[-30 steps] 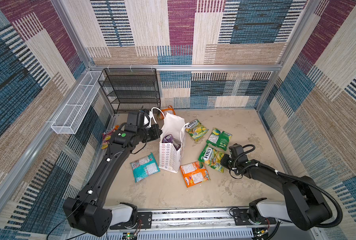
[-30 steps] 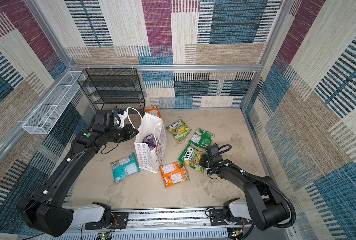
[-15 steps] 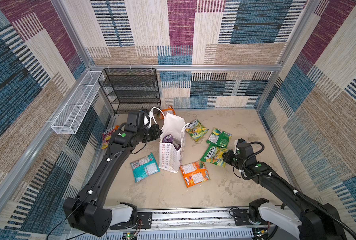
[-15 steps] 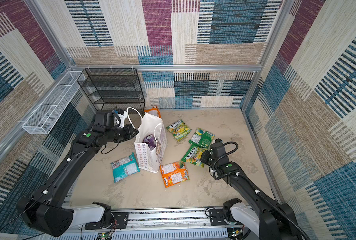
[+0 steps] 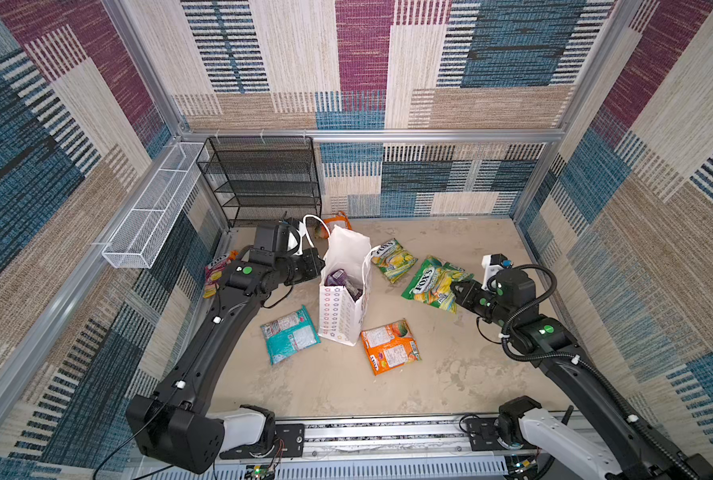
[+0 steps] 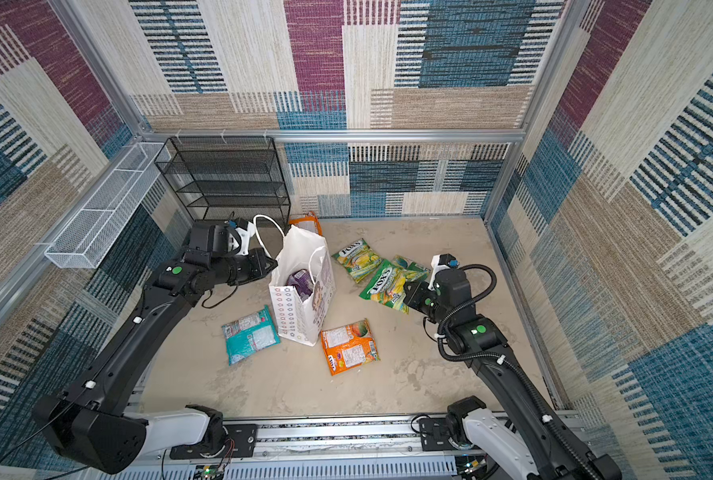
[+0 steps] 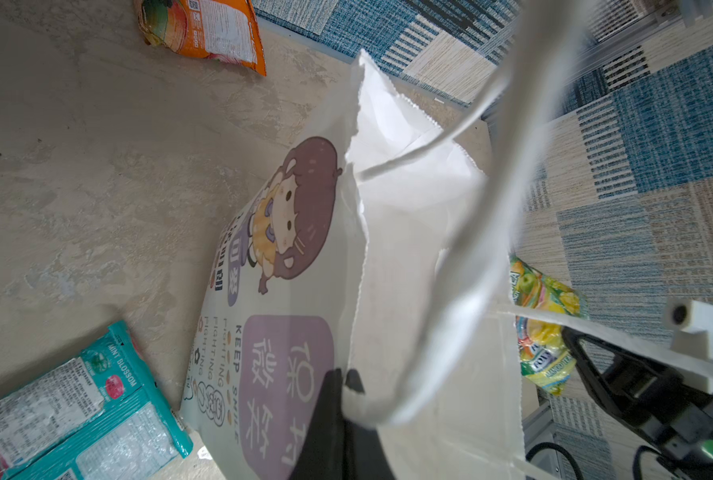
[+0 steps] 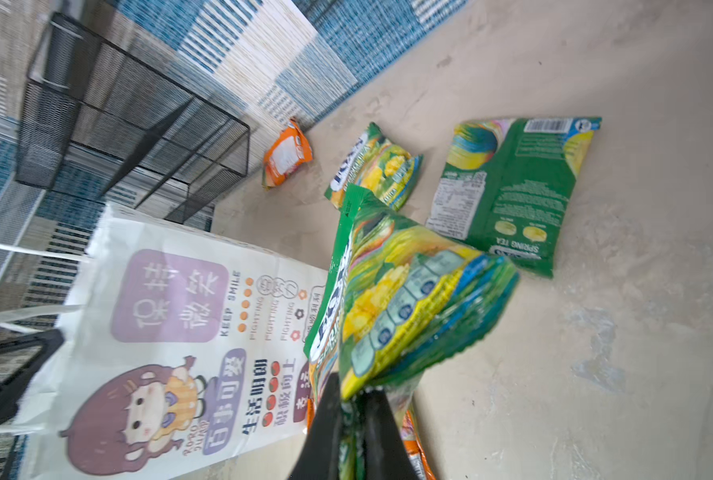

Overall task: Place the snacks into the paper bag
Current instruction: 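Lift the green FOX'S packet with the right gripper toward the bag opening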

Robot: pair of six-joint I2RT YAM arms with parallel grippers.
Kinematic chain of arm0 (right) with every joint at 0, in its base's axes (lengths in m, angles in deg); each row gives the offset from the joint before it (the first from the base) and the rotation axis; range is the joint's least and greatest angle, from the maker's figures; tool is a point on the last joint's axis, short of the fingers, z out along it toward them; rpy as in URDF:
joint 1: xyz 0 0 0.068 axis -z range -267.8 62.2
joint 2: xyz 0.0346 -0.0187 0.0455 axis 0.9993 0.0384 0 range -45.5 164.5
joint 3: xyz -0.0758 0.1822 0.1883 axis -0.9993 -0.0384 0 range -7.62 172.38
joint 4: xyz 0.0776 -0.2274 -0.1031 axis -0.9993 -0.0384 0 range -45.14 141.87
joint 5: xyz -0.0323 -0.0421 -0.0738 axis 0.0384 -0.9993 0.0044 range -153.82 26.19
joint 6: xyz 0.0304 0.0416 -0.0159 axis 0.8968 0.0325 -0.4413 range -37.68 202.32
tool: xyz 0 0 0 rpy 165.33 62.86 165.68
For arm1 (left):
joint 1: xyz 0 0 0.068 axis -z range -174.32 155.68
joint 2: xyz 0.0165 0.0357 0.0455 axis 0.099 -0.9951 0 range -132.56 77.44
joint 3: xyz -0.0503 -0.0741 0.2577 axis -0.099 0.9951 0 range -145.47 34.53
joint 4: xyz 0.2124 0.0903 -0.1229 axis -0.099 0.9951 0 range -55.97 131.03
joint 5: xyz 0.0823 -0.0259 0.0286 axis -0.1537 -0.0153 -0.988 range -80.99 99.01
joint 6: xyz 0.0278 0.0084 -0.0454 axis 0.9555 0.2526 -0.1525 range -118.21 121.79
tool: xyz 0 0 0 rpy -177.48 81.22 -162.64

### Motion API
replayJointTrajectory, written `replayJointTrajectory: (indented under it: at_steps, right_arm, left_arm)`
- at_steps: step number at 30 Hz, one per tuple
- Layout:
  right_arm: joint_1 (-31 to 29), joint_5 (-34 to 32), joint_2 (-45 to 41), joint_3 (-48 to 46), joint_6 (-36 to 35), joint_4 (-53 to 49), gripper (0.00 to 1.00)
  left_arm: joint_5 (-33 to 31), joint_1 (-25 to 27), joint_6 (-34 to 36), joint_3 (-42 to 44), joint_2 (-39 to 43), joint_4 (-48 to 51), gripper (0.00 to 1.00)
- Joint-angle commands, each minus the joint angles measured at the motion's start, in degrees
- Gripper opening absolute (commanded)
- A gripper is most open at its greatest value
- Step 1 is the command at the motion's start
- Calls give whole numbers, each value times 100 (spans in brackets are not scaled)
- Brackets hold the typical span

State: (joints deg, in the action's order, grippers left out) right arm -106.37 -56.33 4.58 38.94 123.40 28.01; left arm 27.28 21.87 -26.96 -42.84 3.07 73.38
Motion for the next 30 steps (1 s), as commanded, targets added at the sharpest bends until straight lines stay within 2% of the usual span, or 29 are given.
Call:
replayJointTrajectory:
  at_steps: [1,9,16,26,30]
  right_arm:
    - [-4,56,-54,426,-71,-40,0]
    - [2,105,409,1940,-348,-347,0]
    - [-124,279,1288,3494,-570,-530,0]
    - [-1488,-627,2973,5844,-1152,-1367,0]
    - [-1842,-873,3509,6518,-1331,-1846,0]
  left_arm:
    - [55,-1,-78,-7,8,-181,0]
    - [63,-7,-78,-7,27,-182,0]
    - [204,-6,-77,28,115,-309,0]
    - [373,7,-94,118,242,-535,0]
    - [357,7,-95,129,233,-542,0]
